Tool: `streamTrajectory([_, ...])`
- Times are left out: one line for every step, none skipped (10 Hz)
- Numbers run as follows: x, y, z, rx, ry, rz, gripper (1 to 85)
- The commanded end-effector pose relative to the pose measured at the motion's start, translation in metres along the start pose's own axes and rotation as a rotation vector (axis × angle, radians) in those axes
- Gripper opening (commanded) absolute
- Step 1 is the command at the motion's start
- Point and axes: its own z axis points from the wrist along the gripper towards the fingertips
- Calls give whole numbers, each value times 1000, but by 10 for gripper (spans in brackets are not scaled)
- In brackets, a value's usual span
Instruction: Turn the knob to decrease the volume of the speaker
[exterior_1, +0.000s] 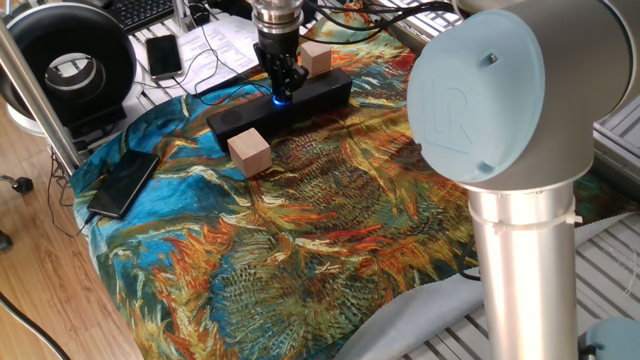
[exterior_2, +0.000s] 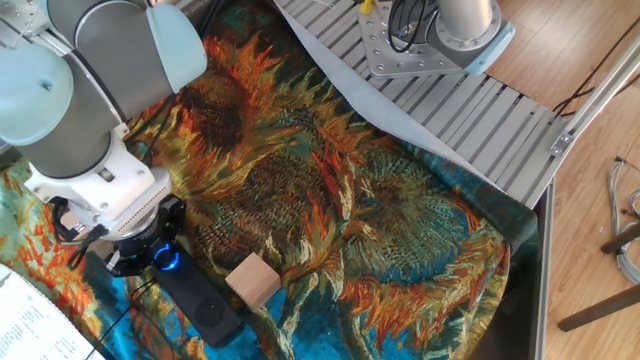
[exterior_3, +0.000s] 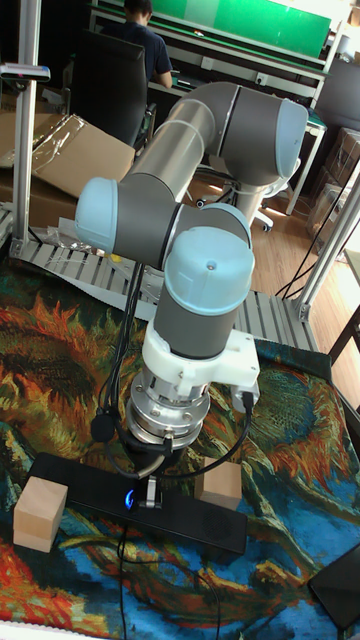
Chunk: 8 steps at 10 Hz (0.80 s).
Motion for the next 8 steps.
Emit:
streamTrajectory([-2,3,-2,-9,-8,0,260])
streamTrajectory([-3,6,-3,-18,-10,-19,253])
streamTrajectory([-4,7,-3,-23,-10,-51,253])
streamTrajectory([-3,7,-3,-23,-6,-92,250])
streamTrajectory([-3,7,-3,-21,-4,-129,250])
streamTrajectory([-3,4,-2,-11,-3,-169,230])
streamTrajectory([-2,2,-2,-2,0,-210,220])
streamTrajectory([-2,0,-2,6,3,-255,220])
